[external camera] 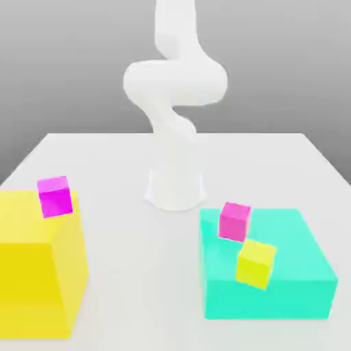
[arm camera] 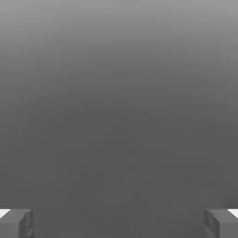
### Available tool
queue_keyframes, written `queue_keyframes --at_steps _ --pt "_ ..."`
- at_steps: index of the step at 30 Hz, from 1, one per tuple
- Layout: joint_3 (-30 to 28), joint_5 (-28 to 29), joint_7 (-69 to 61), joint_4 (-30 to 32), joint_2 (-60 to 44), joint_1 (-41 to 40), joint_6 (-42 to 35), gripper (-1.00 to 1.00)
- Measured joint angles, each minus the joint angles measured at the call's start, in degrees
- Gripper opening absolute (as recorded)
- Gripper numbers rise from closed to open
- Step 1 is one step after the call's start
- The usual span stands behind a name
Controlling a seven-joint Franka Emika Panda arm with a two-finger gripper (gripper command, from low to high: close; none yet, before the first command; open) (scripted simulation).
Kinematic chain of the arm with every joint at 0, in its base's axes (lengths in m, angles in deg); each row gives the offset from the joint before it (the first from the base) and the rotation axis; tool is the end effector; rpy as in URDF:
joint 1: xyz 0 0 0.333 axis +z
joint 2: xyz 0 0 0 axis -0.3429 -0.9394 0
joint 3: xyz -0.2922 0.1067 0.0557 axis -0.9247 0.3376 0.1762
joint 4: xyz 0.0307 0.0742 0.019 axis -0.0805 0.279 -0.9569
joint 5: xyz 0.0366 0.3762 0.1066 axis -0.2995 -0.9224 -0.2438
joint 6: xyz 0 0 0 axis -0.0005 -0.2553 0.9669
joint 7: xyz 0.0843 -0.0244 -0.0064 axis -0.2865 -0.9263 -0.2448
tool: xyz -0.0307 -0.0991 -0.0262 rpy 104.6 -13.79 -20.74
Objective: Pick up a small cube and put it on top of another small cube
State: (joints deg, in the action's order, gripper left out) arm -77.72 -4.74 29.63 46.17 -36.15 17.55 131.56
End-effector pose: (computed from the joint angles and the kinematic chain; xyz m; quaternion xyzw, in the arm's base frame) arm 0.3590 -0.0271 0.6989 -0.8328 0.4053 -0.3464 0.1491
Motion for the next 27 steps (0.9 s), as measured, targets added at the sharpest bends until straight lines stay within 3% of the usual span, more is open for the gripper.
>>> queue_keyframes --at_steps 12,27 --pt "-1.6 -0.2 27.3 6.1 -15.9 -17.0 7.6 0.00" --pt "-5.7 4.6 66.2 14.1 -35.8 -35.3 17.4 0.00"
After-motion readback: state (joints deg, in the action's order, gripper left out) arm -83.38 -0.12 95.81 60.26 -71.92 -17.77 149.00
